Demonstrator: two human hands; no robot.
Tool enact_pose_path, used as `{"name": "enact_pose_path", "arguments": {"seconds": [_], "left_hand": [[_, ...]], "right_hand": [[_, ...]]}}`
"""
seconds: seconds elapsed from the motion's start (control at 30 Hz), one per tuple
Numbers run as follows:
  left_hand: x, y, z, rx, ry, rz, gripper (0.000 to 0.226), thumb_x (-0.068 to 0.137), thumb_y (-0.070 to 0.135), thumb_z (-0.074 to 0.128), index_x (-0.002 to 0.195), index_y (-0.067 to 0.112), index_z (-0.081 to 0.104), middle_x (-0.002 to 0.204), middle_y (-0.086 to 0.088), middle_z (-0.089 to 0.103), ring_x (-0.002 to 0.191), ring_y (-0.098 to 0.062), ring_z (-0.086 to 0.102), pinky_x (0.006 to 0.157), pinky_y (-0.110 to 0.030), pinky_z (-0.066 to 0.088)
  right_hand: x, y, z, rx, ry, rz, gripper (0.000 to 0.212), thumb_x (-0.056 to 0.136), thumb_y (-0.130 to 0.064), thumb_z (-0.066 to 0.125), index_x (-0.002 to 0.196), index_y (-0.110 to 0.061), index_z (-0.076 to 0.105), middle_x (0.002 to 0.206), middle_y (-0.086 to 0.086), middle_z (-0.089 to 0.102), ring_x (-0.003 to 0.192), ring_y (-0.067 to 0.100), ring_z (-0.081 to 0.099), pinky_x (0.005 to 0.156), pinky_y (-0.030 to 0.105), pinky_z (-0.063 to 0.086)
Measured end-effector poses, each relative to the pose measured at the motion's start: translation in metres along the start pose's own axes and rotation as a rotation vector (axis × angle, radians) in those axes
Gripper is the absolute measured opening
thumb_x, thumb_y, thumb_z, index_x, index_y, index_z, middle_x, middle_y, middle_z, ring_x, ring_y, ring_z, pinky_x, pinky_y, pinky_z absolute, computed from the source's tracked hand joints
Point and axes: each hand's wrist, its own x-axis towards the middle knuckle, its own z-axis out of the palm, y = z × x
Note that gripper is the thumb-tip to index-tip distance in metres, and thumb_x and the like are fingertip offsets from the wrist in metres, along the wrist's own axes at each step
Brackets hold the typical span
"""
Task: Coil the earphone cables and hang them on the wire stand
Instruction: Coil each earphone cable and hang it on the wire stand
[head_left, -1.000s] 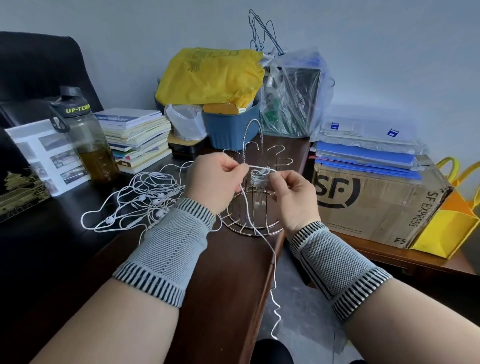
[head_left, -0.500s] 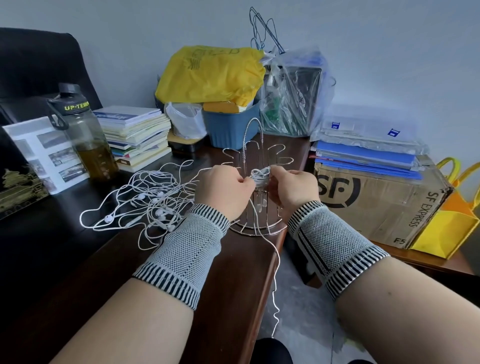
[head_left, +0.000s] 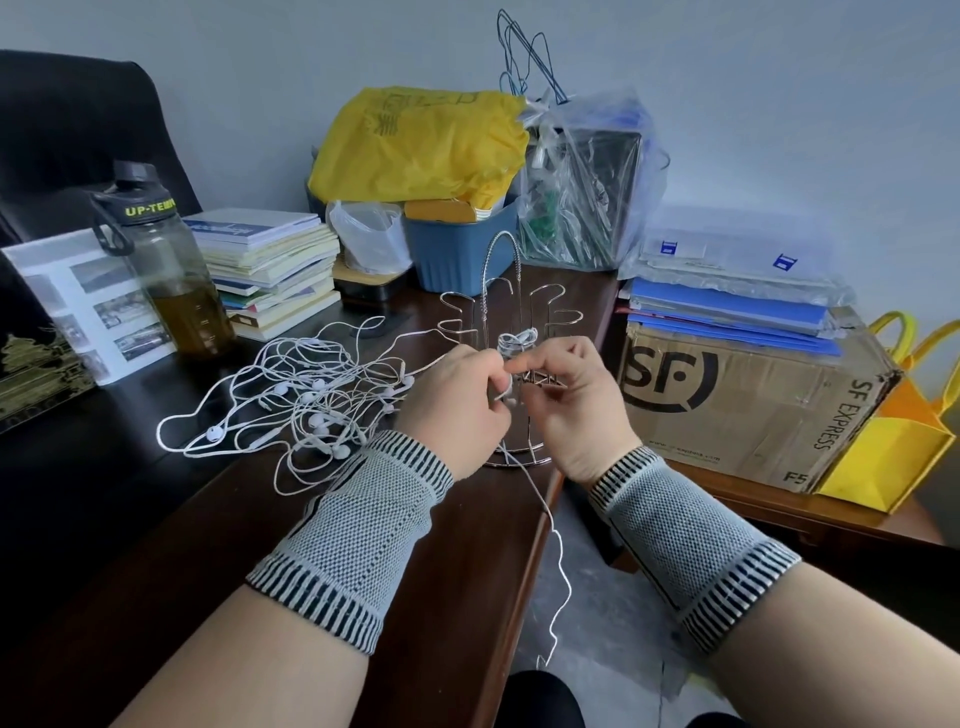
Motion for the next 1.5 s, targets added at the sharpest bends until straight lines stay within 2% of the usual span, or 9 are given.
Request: {"name": "enact_pose_path", "arguments": {"seconds": [0.2,0.4,0.53,0.63,0.97,1.17,1.3,1.4,1.5], "left_hand": [[-0.005,0.001,-0.007,-0.031,0.094,0.030,0.009,0.088,0.021,0.062,0.085,0.027,0.068,0.086,0.008,0.068,0.083,-0.014,0.064,0.079,-0.034,0.053],[-0.009,-0.006,-0.015,-0.434,-0.047,-0.257,0.010,0.087,0.012,0.063,0.080,0.019,0.068,0.069,0.002,0.073,0.063,-0.008,0.068,0.065,-0.029,0.055],[-0.008,-0.016,-0.023,-0.727,-0.031,-0.269,0.008,0.088,0.011,0.066,0.083,0.014,0.072,0.064,0.006,0.066,0.055,-0.007,0.054,0.060,-0.024,0.049],[0.000,-0.006,-0.022,-0.887,0.137,-0.285,0.011,0.089,0.012,0.067,0.079,0.015,0.071,0.061,0.006,0.064,0.052,-0.007,0.051,0.055,-0.022,0.046],[0.021,0.023,-0.012,-0.574,0.361,-0.169,0.024,0.086,0.030,0.067,0.063,0.021,0.068,0.056,0.005,0.067,0.050,-0.005,0.056,0.062,-0.029,0.055],[0.022,0.011,-0.006,-0.344,0.250,-0.312,0.043,0.091,0.034,0.056,0.055,0.015,0.069,0.054,0.004,0.068,0.061,-0.017,0.067,0.070,-0.038,0.058],[0.021,0.013,-0.002,-0.493,0.180,-0.400,0.042,0.094,0.034,0.052,0.061,0.014,0.069,0.053,0.001,0.068,0.049,-0.007,0.060,0.063,-0.029,0.053],[0.021,0.014,0.000,-0.637,0.139,-0.454,0.042,0.096,0.031,0.051,0.062,0.011,0.067,0.048,0.001,0.065,0.036,-0.002,0.050,0.055,-0.024,0.042],[0.018,0.012,0.002,-0.646,0.131,-0.441,0.044,0.094,0.023,0.049,0.054,0.014,0.063,0.058,-0.002,0.070,0.053,-0.008,0.064,0.060,-0.026,0.045]], "right_hand": [[0.004,0.007,0.004,-0.058,-0.010,-0.078,0.026,0.078,-0.008,0.076,0.091,-0.030,0.068,0.096,-0.009,0.048,0.089,-0.003,0.050,0.082,0.017,0.046],[0.005,0.002,-0.002,-0.046,0.086,-0.016,0.014,0.084,-0.015,0.071,0.076,-0.025,0.064,0.088,-0.006,0.056,0.080,0.004,0.056,0.076,0.007,0.044],[0.008,-0.005,-0.003,0.302,0.089,0.206,0.013,0.087,-0.009,0.068,0.076,-0.015,0.064,0.086,0.007,0.063,0.062,-0.001,0.057,0.053,0.009,0.046],[0.010,-0.004,0.000,0.446,0.113,0.324,0.013,0.086,-0.009,0.069,0.074,-0.014,0.067,0.072,0.005,0.063,0.059,0.005,0.055,0.055,0.017,0.046],[0.016,-0.001,0.001,0.520,0.100,0.399,0.018,0.082,-0.016,0.071,0.064,-0.016,0.066,0.070,0.011,0.060,0.066,0.021,0.053,0.061,0.032,0.050],[0.023,0.001,0.002,0.516,0.105,0.524,0.022,0.087,-0.022,0.066,0.065,-0.016,0.064,0.069,0.005,0.063,0.062,0.017,0.058,0.053,0.027,0.048],[0.028,-0.004,0.002,0.528,0.107,0.594,0.027,0.092,-0.020,0.059,0.067,-0.011,0.057,0.062,0.003,0.057,0.047,0.011,0.053,0.040,0.020,0.043],[0.035,-0.002,0.004,0.452,0.099,0.624,0.029,0.088,-0.026,0.058,0.061,-0.016,0.055,0.061,0.003,0.056,0.060,0.022,0.053,0.054,0.030,0.048],[0.040,-0.003,0.004,0.379,0.090,0.635,0.027,0.079,-0.032,0.058,0.057,-0.018,0.056,0.058,0.002,0.056,0.063,0.023,0.054,0.072,0.048,0.053]]}}
